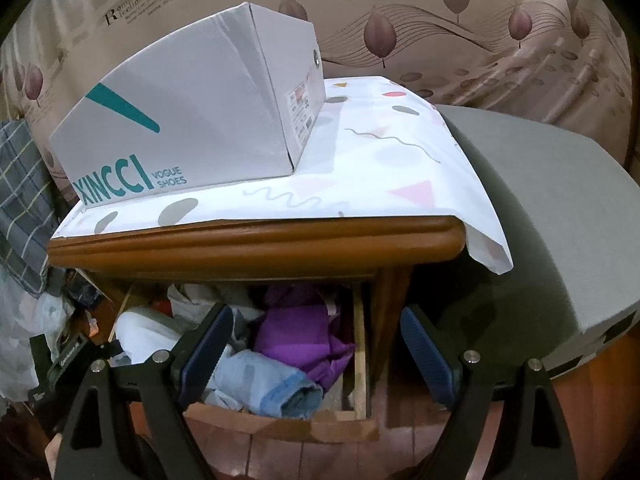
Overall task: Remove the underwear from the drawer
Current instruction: 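Pull the drawer outward with the left tool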
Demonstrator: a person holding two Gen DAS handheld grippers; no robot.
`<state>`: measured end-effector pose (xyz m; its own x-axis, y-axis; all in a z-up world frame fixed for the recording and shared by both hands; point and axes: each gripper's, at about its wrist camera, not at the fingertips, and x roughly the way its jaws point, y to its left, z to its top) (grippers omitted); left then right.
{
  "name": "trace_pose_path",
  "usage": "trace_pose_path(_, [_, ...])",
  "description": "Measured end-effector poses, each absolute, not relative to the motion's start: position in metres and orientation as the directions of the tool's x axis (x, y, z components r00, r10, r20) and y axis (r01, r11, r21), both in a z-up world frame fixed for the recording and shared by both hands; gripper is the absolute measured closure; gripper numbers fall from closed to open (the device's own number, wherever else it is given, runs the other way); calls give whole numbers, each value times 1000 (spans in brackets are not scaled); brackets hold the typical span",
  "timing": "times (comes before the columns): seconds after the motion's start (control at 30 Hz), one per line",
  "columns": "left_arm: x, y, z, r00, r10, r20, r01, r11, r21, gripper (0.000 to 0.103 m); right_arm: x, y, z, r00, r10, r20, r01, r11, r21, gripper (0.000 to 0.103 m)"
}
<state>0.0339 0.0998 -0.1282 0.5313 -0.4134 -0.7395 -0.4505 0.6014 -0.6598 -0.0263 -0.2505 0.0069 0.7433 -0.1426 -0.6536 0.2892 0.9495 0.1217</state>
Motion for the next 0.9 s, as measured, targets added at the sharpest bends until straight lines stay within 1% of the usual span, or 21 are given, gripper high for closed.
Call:
trace_pose_path(0.5, [6,109,-126,504,-396,-768,-451,637,-625,0,-27,-251,8,742,-156,-652,298,948,112,15])
trace_pose_path(0.9, [-5,113,-125,456,-367,-811,-449,692,-566,0,-28,-254,7,740,-158,-654,307,944,119,15])
